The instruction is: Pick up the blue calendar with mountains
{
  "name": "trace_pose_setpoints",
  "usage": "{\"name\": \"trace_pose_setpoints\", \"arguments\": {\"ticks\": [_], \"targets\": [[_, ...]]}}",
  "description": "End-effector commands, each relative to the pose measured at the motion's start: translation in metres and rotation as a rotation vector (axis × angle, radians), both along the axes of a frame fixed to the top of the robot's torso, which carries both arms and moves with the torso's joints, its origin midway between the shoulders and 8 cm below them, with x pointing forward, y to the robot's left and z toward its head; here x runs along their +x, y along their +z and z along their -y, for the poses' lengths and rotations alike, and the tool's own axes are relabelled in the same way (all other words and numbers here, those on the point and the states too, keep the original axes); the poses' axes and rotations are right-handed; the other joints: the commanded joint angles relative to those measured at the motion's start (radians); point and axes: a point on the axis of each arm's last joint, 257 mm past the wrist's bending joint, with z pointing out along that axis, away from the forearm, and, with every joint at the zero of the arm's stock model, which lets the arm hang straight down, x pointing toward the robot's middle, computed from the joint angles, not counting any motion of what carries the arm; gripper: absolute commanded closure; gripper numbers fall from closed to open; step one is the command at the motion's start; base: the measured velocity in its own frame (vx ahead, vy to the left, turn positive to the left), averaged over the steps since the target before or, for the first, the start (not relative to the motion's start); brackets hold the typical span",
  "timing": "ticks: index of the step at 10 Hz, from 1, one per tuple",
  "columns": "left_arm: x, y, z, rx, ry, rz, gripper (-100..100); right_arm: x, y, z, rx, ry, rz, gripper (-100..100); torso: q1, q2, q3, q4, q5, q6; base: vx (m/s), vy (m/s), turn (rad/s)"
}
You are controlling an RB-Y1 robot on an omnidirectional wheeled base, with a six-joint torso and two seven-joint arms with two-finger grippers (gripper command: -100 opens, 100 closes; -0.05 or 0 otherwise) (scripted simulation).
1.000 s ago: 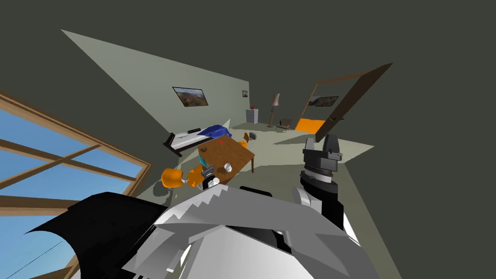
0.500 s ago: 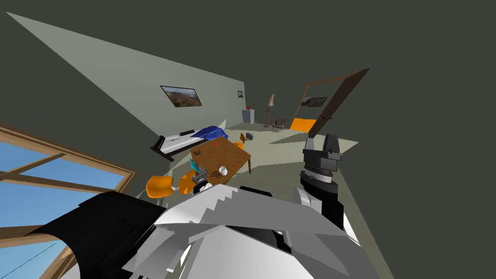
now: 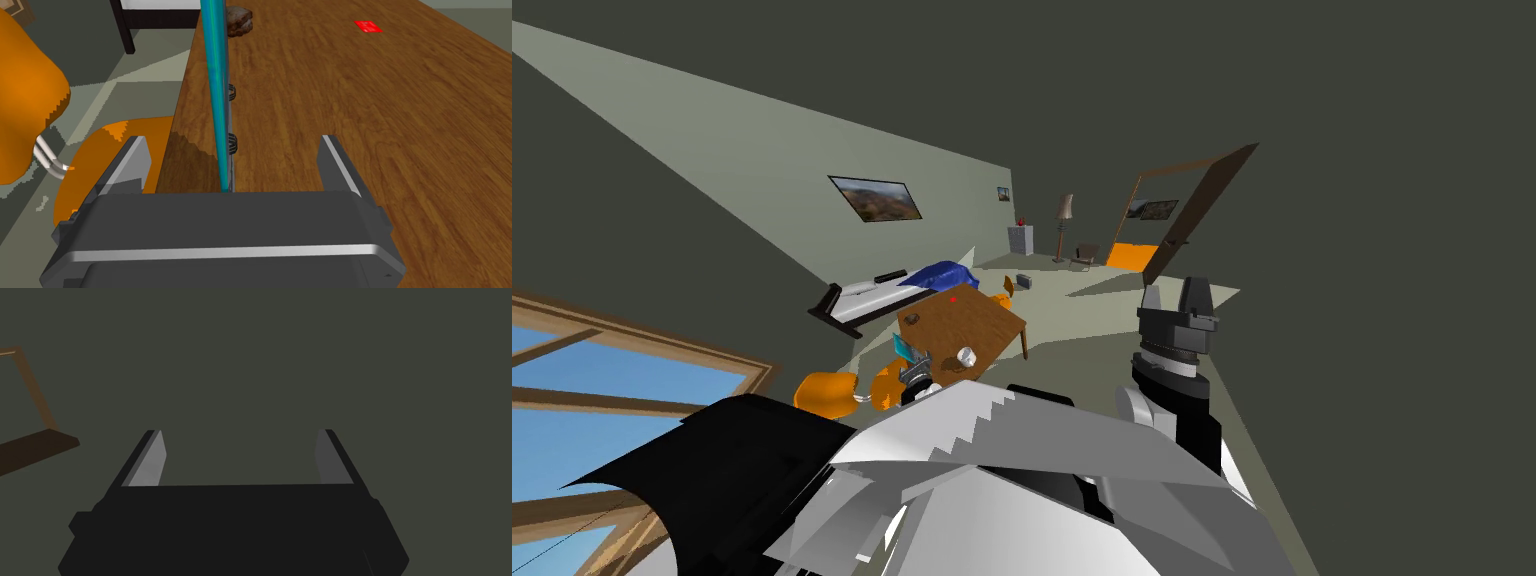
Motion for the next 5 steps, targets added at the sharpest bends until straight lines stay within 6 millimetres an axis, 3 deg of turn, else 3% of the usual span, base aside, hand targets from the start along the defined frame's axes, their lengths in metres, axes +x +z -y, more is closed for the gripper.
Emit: {"name": "trace_pose_setpoints", "arguments": {"ticks": [1, 2, 3, 4, 5], "targets": [[-0.025, 0.004, -0.018, 0.010, 0.022, -0.008, -100, 0.000, 0.000, 0.000, 0.000, 0.000, 0.000, 0, 0.000, 0.000, 0.000, 0.000, 0.000, 0.000, 0.036, -0.036, -0.182], [-0.018, 0.009, -0.016, 0.016, 0.013, 0.006, -100, 0.000, 0.000, 0.000, 0.000, 0.000, 0.000, 0, -0.001, 0.000, 0.000, 0.000, 0.000, 0.000, 0.040, -0.029, -0.063], [-0.025, 0.004, -0.018, 0.002, 0.024, 0.006, -100, 0.000, 0.000, 0.000, 0.000, 0.000, 0.000, 0, -0.001, -0.001, 0.000, 0.000, 0.000, 0.000, 0.022, -0.015, 0.024], [-0.048, 0.009, -0.034, 0.018, 0.043, -0.013, -100, 0.000, 0.000, 0.000, 0.000, 0.000, 0.000, 0, 0.000, 0.000, 0.000, 0.000, 0.000, 0.000, 0.040, -0.044, -0.168], [-0.048, 0.009, -0.034, 0.006, 0.045, 0.009, -100, 0.000, 0.000, 0.000, 0.000, 0.000, 0.000, 0, -0.001, -0.001, 0.000, 0.000, 0.000, 0.001, 0.044, -0.033, -0.078]]}}
